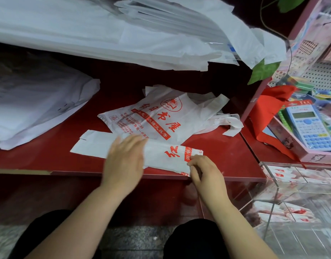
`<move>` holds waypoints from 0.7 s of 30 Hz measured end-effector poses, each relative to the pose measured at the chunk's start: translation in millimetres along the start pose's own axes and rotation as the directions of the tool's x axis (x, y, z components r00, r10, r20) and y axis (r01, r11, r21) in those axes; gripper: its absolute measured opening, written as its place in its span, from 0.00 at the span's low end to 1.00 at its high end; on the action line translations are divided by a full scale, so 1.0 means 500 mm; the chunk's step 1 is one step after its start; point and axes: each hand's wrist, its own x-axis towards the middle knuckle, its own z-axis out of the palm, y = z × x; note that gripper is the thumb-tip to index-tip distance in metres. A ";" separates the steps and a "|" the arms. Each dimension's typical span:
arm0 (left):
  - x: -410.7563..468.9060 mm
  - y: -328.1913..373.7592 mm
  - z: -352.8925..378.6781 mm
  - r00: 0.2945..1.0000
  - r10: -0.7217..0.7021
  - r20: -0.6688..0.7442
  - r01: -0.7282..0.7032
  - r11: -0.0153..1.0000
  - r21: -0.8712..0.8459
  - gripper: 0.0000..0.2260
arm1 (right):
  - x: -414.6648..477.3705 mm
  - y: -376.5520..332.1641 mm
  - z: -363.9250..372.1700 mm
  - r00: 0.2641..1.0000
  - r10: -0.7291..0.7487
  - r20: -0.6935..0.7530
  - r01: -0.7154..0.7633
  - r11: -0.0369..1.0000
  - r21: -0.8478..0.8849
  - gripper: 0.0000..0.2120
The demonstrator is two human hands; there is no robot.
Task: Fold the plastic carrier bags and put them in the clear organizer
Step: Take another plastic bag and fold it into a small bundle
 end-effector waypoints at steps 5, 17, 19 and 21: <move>0.048 0.094 0.062 0.930 0.140 0.340 -0.133 0.990 -0.045 0.23 | -0.002 0.002 -0.001 0.999 -0.045 0.006 0.046 0.999 -0.003 0.07; 0.035 -0.067 0.019 0.871 0.040 0.490 -0.101 0.990 0.098 0.43 | -0.017 0.036 -0.014 0.976 -0.181 0.120 0.195 0.973 -0.121 0.19; 0.021 -0.094 -0.003 0.874 0.094 0.477 -0.131 0.990 0.045 0.58 | -0.013 0.051 -0.028 0.950 -0.260 0.172 0.279 0.955 -0.096 0.18; 0.008 -0.125 -0.013 0.900 0.182 0.397 -0.202 0.979 0.010 0.57 | -0.003 0.056 -0.043 0.936 -0.322 0.145 0.338 0.935 -0.107 0.12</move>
